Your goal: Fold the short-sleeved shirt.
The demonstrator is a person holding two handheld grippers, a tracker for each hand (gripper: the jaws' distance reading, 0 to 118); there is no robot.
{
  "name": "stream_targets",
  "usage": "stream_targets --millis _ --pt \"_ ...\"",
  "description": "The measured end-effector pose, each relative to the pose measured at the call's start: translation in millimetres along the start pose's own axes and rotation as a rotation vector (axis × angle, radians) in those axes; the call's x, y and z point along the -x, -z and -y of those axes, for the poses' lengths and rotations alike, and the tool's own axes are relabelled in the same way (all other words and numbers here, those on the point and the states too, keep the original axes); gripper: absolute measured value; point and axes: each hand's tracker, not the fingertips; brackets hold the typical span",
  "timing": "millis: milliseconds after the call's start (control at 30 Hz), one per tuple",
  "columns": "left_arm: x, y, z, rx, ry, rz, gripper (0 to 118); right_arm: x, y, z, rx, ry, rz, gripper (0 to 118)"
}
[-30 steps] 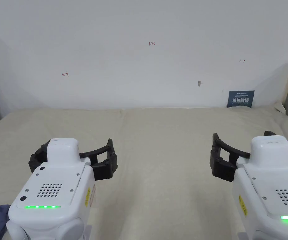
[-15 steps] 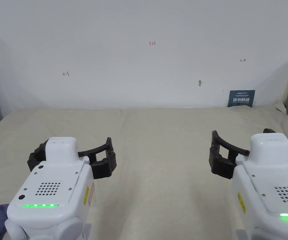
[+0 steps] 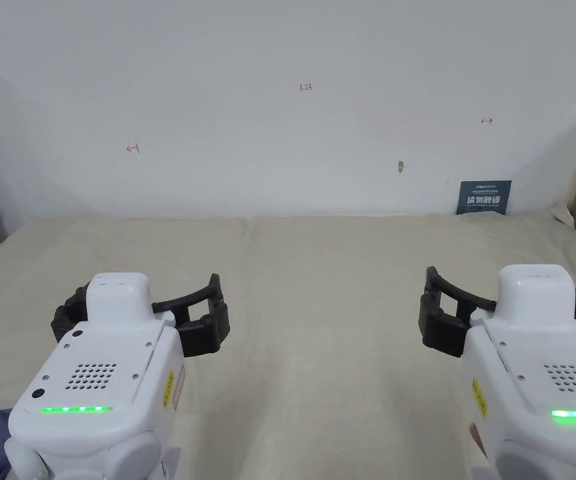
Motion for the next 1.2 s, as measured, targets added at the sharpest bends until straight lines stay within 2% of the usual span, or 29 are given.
stream_targets --millis 133,233,300,400,533,667,1000,1100,1200 --pt "1 -1 -1 -0.003 -0.002 0.0 118 5 3 -9 0.129 0.064 0.102 97" --pt "2 -1 -1 -0.005 -0.001 0.0 118 8 4 -20 0.296 0.121 0.152 97" --pt "3 -1 -1 -0.003 -0.001 -0.002 118 9 5 -26 0.388 0.13 0.141 97" --pt "3 -1 -1 -0.002 -0.005 -0.001 118 10 5 -29 0.439 0.182 0.112 97" --pt "3 -1 1 0.002 -0.005 0.001 118 8 5 -29 0.433 0.214 0.088 97" --pt "3 -2 2 0.006 0.001 0.002 118 11 8 -29 0.436 0.191 0.12 97" --pt "5 -2 4 0.011 -0.007 -0.005 118 11 13 -20 0.446 0.162 0.102 97" --pt "6 -2 4 0.01 -0.004 -0.005 118 9 13 -16 0.405 0.158 0.056 97" --pt "7 -2 4 0.009 -0.005 -0.009 118 9 10 -10 0.287 0.122 0.027 97"
